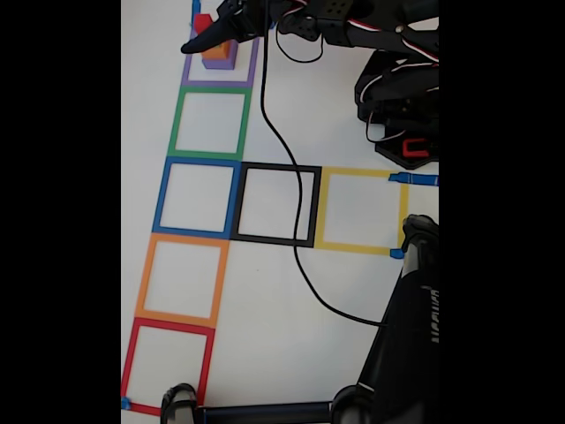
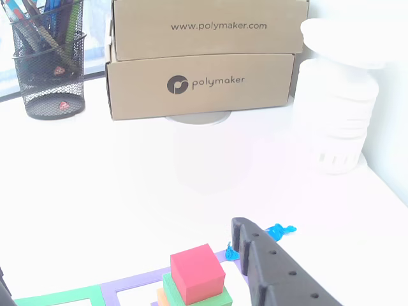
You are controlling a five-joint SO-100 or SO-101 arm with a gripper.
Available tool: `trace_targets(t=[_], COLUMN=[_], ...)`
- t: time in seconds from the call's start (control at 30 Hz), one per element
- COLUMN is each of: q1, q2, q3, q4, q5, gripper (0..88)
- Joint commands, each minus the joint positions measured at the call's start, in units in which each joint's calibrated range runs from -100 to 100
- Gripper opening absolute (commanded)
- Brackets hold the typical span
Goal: Tower of hanoi
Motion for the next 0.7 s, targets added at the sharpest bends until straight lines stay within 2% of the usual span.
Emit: trace_targets(t=[0.0,0.27,0.67], q1=[1.40,3.32,5.04], q2=[6.96,20.04,28.20], q3=[-3.65,-9.29,-7.93], q4=[-8.32,-16.18,-22.57], q5=[0.00,0.00,0.00], gripper=[47.5,47.2,46.5])
